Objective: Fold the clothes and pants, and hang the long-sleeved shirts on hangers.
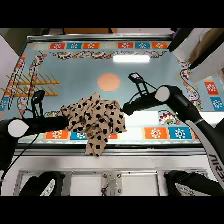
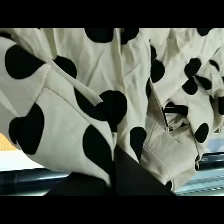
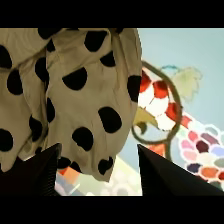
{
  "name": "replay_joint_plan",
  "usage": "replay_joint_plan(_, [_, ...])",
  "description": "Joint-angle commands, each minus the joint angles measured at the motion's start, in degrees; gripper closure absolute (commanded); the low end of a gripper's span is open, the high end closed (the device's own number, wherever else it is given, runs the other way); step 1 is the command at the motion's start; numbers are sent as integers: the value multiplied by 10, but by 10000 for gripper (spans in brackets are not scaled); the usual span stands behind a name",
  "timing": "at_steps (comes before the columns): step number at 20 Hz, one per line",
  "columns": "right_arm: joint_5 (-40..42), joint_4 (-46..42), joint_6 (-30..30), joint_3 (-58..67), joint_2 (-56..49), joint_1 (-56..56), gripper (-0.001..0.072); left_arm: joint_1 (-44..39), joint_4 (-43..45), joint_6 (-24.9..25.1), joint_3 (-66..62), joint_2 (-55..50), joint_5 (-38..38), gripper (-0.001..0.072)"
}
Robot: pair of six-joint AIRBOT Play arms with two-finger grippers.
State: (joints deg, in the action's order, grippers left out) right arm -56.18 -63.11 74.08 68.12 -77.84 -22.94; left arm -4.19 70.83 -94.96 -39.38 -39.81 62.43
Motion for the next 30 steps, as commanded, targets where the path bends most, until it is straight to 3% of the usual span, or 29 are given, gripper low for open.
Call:
replay_joint_plan(1, [36,-1,24,49,-78,-13,186,1,2,0,16,62,-12,699])
replay_joint_plan(3, [39,0,24,58,-118,-5,52,1,2,0,16,77,-12,699])
replay_joint_plan(6, [57,8,12,62,-170,-3,51,1,1,0,16,77,-11,699])
replay_joint_plan(9, [69,64,-51,64,-201,-4,56,1,-2,0,16,51,-8,699])
replay_joint_plan(13, [90,88,-60,64,-214,-4,65,1,-4,0,15,9,-7,700])
replay_joint_plan(14, [97,88,-71,64,-212,-4,226,1,-3,0,15,3,-10,699])
replay_joint_plan(15, [99,88,-82,64,-208,-3,489,1,-3,0,15,2,-16,699])
replay_joint_plan(16, [96,86,-82,68,-199,0,677,1,4,0,10,7,-26,699])
replay_joint_plan(19, [48,10,-81,122,-122,31,700,1,58,-1,-98,36,-65,699])
replay_joint_plan(21, [-2,-59,-81,193,-39,63,700,1,58,-1,-222,49,-105,699])
replay_joint_plan(23, [-21,-72,-81,263,50,95,701,-5,39,-10,-353,44,-124,699])
replay_joint_plan(30, [83,-86,-66,327,300,116,702,-116,48,-10,-669,-37,-113,699])
